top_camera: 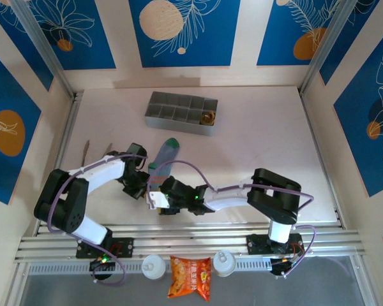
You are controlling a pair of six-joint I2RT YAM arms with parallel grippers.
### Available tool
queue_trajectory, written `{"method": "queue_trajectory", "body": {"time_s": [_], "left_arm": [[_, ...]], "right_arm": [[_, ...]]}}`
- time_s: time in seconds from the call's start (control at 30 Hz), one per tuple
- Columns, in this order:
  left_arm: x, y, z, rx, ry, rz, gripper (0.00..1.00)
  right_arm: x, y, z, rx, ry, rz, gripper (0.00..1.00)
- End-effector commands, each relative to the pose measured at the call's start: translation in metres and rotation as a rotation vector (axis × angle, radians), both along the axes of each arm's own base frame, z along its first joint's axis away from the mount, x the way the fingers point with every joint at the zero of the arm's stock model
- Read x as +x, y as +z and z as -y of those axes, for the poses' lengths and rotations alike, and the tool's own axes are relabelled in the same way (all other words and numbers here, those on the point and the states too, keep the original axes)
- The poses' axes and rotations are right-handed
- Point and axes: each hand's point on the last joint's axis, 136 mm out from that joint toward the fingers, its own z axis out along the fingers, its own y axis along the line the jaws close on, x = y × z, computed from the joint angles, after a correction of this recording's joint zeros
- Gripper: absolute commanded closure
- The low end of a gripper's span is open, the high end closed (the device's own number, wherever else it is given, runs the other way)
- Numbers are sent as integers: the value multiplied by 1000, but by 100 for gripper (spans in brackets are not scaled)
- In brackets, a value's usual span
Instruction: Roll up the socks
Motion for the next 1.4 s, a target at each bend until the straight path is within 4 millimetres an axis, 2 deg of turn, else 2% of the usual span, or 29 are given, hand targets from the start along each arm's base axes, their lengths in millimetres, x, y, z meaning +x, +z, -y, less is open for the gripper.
{"method": "queue_trajectory", "body": {"time_s": [0.0,0.23,0.33,0.53,0.63,0.7,0.73,0.83,0.9,0.93,1.03,1.13,1.23,1.37], "left_arm": [[-40,-12,-21,113,-7,-184,100],[-34,-10,-18,111,-13,-177,100],[-32,-10,-18,108,-11,-175,100],[-35,-8,-20,103,-2,-174,100],[-36,-7,-19,81,10,-165,100],[-32,-8,-16,38,18,-140,100],[-29,-7,-13,10,26,-117,98],[-23,3,-12,-22,61,-56,74],[-22,11,-14,-28,84,-24,54],[-22,13,-15,-35,93,-15,50],[-24,20,-20,-31,110,-7,30],[-21,28,-23,-36,124,40,24],[-23,35,-22,-60,132,66,25],[-39,38,-24,-60,131,27,28]], "right_arm": [[14,9,-16,-11,32,146,44],[9,-6,-18,-58,31,95,64],[7,-16,-14,-87,4,56,77],[15,-35,-1,-141,-129,-55,85],[7,-42,3,-164,-128,-141,98],[-4,-42,4,-174,-119,-261,100],[-9,-41,4,-172,-113,-323,100],[-23,-39,6,-175,-125,-544,100],[-31,-38,7,-162,-143,-686,100],[-33,-38,7,-156,-147,-738,100],[-33,-41,9,-164,-195,-867,100],[-28,-41,9,-144,-240,-983,100],[-22,-41,11,-123,-278,-1075,100],[-18,-51,18,-145,-321,-1133,100]]}}
